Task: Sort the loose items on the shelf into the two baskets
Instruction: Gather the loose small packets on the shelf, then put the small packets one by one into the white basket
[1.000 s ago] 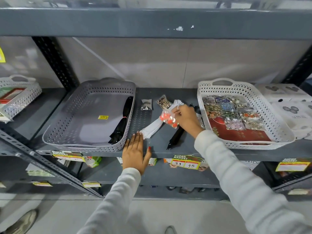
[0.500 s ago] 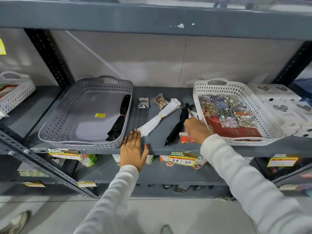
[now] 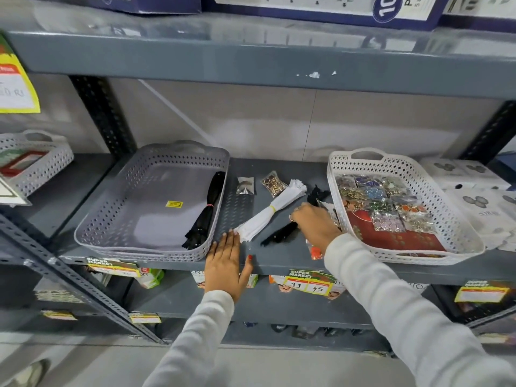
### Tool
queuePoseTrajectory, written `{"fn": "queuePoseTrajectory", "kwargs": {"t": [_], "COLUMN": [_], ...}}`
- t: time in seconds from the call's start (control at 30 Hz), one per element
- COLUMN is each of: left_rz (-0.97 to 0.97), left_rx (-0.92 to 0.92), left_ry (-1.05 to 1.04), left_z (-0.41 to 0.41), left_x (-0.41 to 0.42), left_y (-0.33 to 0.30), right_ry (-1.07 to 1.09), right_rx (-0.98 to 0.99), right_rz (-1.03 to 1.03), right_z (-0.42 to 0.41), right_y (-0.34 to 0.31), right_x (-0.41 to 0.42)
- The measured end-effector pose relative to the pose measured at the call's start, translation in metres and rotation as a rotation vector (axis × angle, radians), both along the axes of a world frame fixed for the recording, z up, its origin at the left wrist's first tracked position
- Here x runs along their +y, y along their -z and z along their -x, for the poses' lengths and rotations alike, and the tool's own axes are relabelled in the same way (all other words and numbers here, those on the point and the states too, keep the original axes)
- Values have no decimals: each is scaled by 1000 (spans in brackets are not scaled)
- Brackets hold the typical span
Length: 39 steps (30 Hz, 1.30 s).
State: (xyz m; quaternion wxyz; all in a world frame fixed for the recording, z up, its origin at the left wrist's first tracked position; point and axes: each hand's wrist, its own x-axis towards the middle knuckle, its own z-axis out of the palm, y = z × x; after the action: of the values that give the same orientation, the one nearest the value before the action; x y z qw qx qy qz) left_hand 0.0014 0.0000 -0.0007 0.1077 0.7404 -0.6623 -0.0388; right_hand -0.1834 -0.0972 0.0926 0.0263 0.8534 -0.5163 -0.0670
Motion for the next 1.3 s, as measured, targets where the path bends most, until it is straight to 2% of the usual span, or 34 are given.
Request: {"fn": "queuePoseTrajectory", "kwargs": {"t": [0.17,0.43,0.53,0.63,0.73,0.83,0.93,1.1,1.3], "left_rz": [-24,-32,-40,32,38,59,66,55,31], "left_rx": [25,57,38,10,-3,-6,-13,-15,-28], "left_ry": [6,9,-1,-27,-42,-43,-47,-42,-36], "left_z": [1,1,2,1,1,3,3,3,3], "left_x": [-2,-5,-3,-4,-6,-6,-6,-4,-3], "left_y": [1,1,3,5,5,6,7,7,6], "right_ry": [-112,-221,-163,-98,6,230,385,479,450], "right_rx": [-90,-59,-70,-191,-280,-223,-47,31,-22], "right_rz": [54,85,39,-76,-27,80,-18,-96,2], "right_z": [-16,-47,-47,-39,-22,-4,6,8,9], "right_y": [5,18,25,22,6,-11,-19,-9,-8], "right_x": [-17,-48,-53,-55,-56,-59,-57,-50,-43]}}
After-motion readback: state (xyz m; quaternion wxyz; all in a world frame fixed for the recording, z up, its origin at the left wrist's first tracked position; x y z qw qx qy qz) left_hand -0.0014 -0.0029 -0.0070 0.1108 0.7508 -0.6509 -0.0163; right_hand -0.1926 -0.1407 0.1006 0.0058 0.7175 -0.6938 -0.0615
